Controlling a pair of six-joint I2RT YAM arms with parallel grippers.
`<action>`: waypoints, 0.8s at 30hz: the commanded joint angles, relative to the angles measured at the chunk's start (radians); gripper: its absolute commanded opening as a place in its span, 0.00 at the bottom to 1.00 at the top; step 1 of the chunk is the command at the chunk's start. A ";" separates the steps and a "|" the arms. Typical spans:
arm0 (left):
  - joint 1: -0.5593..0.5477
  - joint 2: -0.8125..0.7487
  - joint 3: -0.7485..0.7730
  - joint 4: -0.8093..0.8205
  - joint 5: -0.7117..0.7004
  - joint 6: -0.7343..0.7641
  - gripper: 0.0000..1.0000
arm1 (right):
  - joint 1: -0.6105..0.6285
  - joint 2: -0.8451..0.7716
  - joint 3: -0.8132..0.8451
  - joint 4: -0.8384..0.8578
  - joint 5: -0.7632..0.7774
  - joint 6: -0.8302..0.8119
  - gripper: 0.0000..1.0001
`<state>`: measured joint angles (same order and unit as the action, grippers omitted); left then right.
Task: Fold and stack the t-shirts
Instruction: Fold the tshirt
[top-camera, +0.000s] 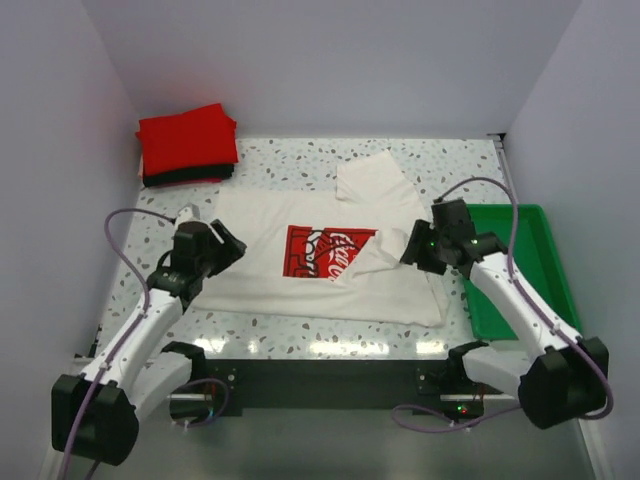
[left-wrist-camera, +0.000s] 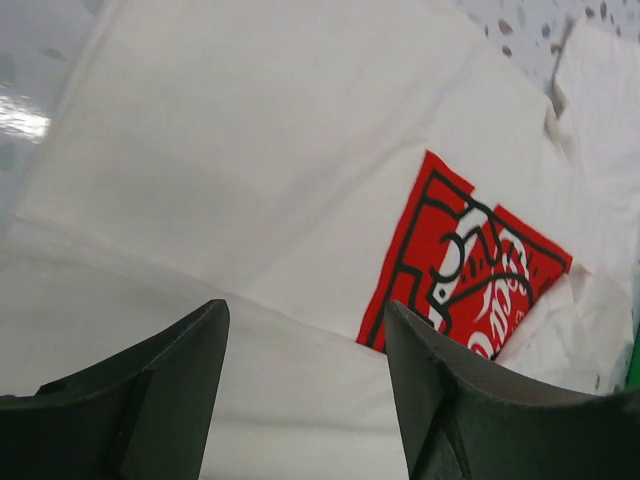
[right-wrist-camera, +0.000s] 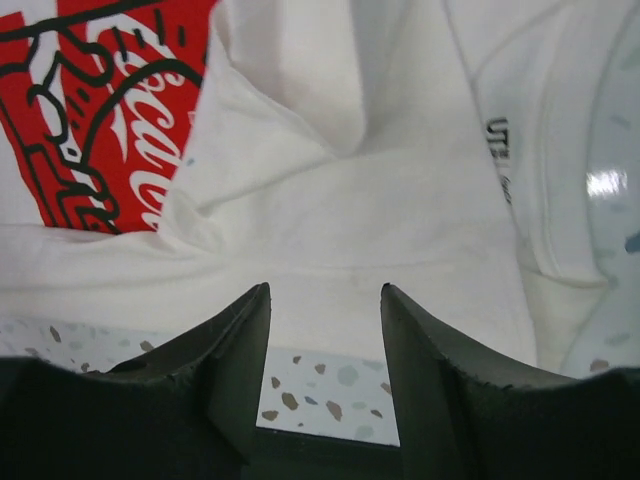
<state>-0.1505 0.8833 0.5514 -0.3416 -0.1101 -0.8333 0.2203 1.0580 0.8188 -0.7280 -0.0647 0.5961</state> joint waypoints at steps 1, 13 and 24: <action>-0.093 0.054 0.036 0.165 0.105 0.098 0.68 | 0.129 0.129 0.152 0.114 0.159 -0.074 0.51; -0.109 0.161 0.212 0.024 0.248 0.316 0.69 | 0.252 0.632 0.519 0.098 0.227 -0.289 0.43; -0.109 0.213 0.271 0.010 0.282 0.419 0.71 | 0.298 0.797 0.554 0.068 0.215 -0.295 0.36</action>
<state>-0.2565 1.0927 0.7837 -0.3248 0.1604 -0.4812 0.5056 1.8599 1.3682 -0.6472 0.1394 0.3172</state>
